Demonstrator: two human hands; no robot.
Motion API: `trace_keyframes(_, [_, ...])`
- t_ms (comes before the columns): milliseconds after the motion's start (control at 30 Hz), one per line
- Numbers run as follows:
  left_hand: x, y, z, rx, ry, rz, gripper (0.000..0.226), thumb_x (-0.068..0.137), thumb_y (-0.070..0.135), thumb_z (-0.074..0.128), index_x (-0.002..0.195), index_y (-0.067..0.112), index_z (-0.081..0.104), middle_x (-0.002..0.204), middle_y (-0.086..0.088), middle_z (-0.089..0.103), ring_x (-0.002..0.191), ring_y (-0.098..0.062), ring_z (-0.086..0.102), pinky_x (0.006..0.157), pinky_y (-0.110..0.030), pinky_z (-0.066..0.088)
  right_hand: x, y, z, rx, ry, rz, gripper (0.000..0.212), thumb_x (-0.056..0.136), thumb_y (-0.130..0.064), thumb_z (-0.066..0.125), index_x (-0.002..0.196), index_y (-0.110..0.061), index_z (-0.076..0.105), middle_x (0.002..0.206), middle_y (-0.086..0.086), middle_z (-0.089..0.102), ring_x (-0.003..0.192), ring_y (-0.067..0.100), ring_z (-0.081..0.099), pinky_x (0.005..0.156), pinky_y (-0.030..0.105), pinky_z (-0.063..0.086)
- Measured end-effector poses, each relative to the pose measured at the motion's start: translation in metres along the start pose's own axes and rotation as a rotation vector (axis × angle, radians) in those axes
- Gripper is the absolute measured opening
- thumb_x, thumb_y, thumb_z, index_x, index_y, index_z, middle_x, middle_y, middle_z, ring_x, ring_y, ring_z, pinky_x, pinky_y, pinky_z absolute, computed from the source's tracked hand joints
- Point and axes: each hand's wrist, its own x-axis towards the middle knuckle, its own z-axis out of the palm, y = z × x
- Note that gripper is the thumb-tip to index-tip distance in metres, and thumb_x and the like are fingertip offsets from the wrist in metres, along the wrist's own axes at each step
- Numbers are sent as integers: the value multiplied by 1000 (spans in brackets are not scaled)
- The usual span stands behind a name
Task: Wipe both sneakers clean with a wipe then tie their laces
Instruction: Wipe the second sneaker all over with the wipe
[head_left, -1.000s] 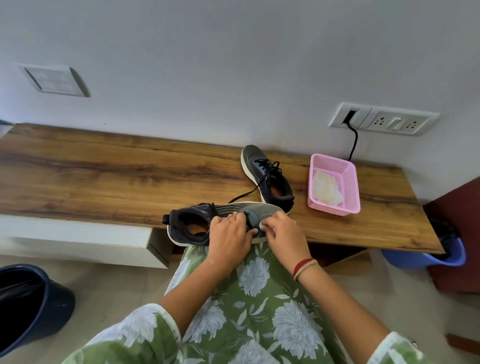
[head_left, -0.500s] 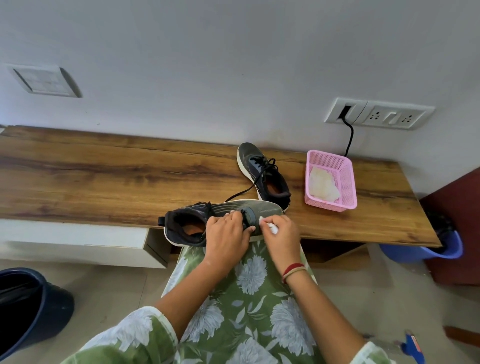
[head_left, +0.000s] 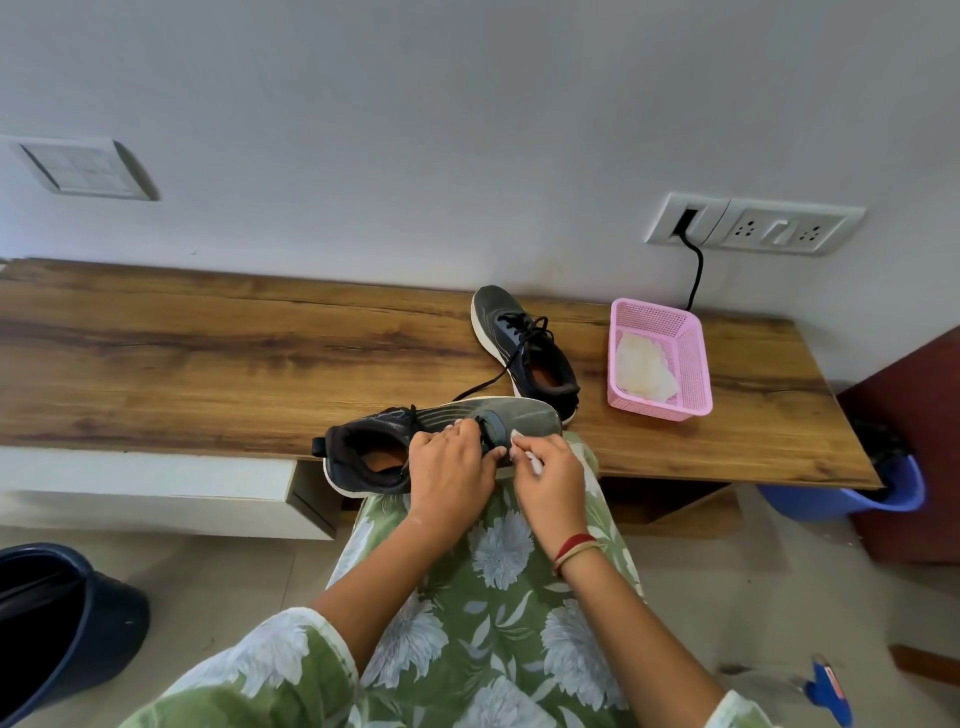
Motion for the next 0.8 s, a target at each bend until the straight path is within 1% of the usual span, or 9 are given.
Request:
trace_keyframes(100, [0,0,-1,0,-8,33,39,97,53,31,102,18,48,97,5,64,91,-16,61,79,-32,30,2,8,-13,30,-26,-25,17,84,-12,64,100,-13,72,87,0,62,83,13,58,72,9,41])
trace_keyframes(200, [-2,1,-3,-2,-6,45,40,97,54,31,104,18,48,98,5,63,92,-16,60,80,-32,30,9,16,-27,-161,9,-15,13,85,-22,63,94,-19,73,84,-5,59,76,12,54,66,26,47])
trace_keyframes(300, [-5,3,-3,16,-8,35,41,98,54,29,106,18,47,101,5,63,94,-16,59,80,-32,31,11,10,-26,-287,39,9,12,86,-26,60,88,-22,71,83,-5,59,73,12,52,65,28,44])
trace_keyframes(433, [-7,4,-3,33,-21,23,40,99,51,29,109,17,47,108,3,62,101,-16,58,83,-32,32,8,-1,-8,-22,13,52,8,84,-16,65,86,-14,73,83,0,66,77,11,56,63,5,35])
trace_keyframes(500, [-7,3,-4,28,-25,22,40,99,51,30,109,17,48,108,3,62,101,-17,58,83,-32,32,10,3,-11,61,-23,48,6,82,-16,67,81,-15,72,78,-4,67,75,9,59,64,9,39])
trace_keyframes(567, [-8,4,-3,17,-27,23,40,98,51,31,109,17,48,109,2,63,102,-17,58,84,-33,32,15,10,-17,-24,-88,-7,8,81,-22,67,74,-18,70,73,-8,65,71,5,57,64,21,45])
trace_keyframes(633, [-8,7,-2,12,-35,21,38,99,49,32,108,16,49,110,1,63,104,-18,57,86,-33,32,19,14,-22,-179,-110,-21,14,81,-29,65,68,-23,64,71,-9,62,68,8,55,63,29,46])
trace_keyframes(700, [-6,9,-2,19,-42,17,38,99,49,32,107,16,49,110,1,63,104,-18,57,87,-33,31,21,10,-22,-293,-106,-15,19,83,-34,60,65,-26,60,71,-7,60,69,12,54,68,31,43])
trace_keyframes(800, [-3,9,-4,11,-45,16,37,99,50,33,105,17,49,107,2,63,102,-17,58,87,-33,31,23,1,-21,-493,-60,-35,21,87,-35,53,70,-24,58,75,-7,57,73,15,54,76,33,35])
